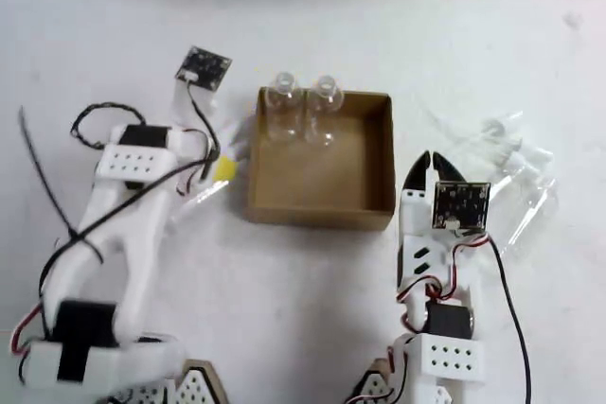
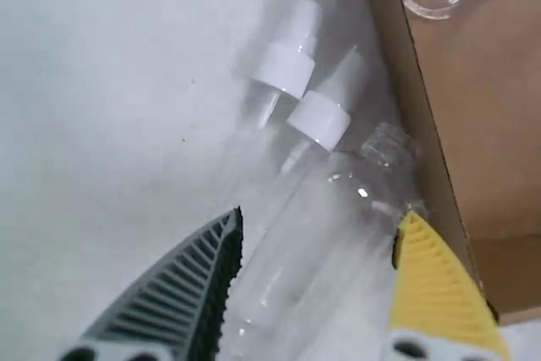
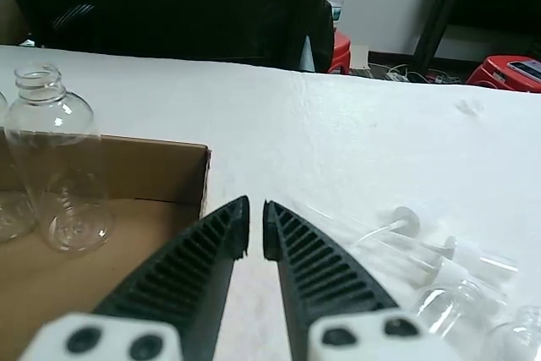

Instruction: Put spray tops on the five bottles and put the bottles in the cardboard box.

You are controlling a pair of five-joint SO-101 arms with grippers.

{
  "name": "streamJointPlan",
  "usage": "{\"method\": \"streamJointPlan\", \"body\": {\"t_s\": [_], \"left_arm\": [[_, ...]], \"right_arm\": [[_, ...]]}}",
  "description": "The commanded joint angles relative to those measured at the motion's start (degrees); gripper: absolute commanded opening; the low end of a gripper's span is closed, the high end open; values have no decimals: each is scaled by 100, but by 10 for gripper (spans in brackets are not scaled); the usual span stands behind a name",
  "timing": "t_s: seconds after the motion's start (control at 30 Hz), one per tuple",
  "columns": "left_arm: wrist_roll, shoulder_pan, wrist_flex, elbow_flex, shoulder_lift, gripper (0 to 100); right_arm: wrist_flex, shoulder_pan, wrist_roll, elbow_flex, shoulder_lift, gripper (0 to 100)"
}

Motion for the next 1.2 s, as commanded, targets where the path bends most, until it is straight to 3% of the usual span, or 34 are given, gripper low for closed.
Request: {"method": "streamJointPlan", "body": {"t_s": [0.0,0.17,0.5,0.77,1.07,1.17], "left_arm": [[9,75,-132,-870,734,271],[0,84,-88,-1521,1508,271],[-9,330,299,-1732,1622,271],[-26,-163,343,-1705,1631,271],[-1477,-857,369,-1160,1560,271],[-1538,-857,941,-1380,1341,271]], "right_arm": [[-101,-40,-35,62,31,19],[-101,-40,-35,62,31,19],[-101,-40,-35,62,31,19],[-101,-40,-35,62,31,19],[-101,-40,-35,62,31,19],[-101,-40,-35,62,31,19]]}}
